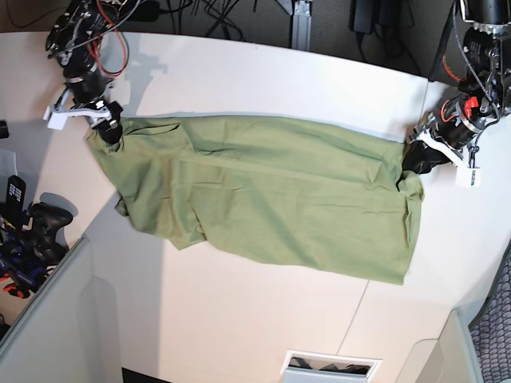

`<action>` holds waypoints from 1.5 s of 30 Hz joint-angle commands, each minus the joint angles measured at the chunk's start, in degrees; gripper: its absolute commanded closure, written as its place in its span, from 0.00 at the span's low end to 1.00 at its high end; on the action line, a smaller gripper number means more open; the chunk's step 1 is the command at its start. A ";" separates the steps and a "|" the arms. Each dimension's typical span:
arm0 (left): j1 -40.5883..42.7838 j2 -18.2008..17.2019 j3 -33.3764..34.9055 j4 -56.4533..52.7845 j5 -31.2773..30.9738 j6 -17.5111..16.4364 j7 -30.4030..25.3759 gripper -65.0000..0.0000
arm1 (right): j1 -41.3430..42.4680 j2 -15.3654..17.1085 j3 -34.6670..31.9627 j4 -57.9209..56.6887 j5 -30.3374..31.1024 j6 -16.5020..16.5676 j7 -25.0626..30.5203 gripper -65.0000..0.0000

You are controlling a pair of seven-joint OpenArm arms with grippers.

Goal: Layout the t-shirt on the table in an organized manner, then fold the t-shirt properly
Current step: 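Release the shirt and move the right gripper away from it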

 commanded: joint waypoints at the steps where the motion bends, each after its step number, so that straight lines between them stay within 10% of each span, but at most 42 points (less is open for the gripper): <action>1: -0.31 -0.52 -0.02 0.50 0.90 -0.20 -0.24 0.93 | 0.31 0.46 -0.09 0.42 -0.52 -0.09 -0.28 0.91; 28: 18.16 -4.35 -4.46 18.08 -5.73 -9.79 2.12 1.00 | -17.51 5.92 -0.07 18.21 2.62 0.09 -6.01 1.00; 32: 18.12 -4.37 -4.46 18.08 -7.41 -10.03 3.52 0.72 | -17.49 5.92 -0.07 18.21 2.23 0.09 -6.01 1.00; 37: 18.16 -4.68 -5.92 18.10 -10.03 -10.03 5.55 0.53 | -17.49 7.06 0.31 18.23 0.72 0.07 -5.90 0.49; 45: 18.80 -6.38 -14.29 24.52 -14.60 -11.25 7.56 0.53 | -16.94 11.45 6.03 21.05 1.27 0.02 -5.81 0.49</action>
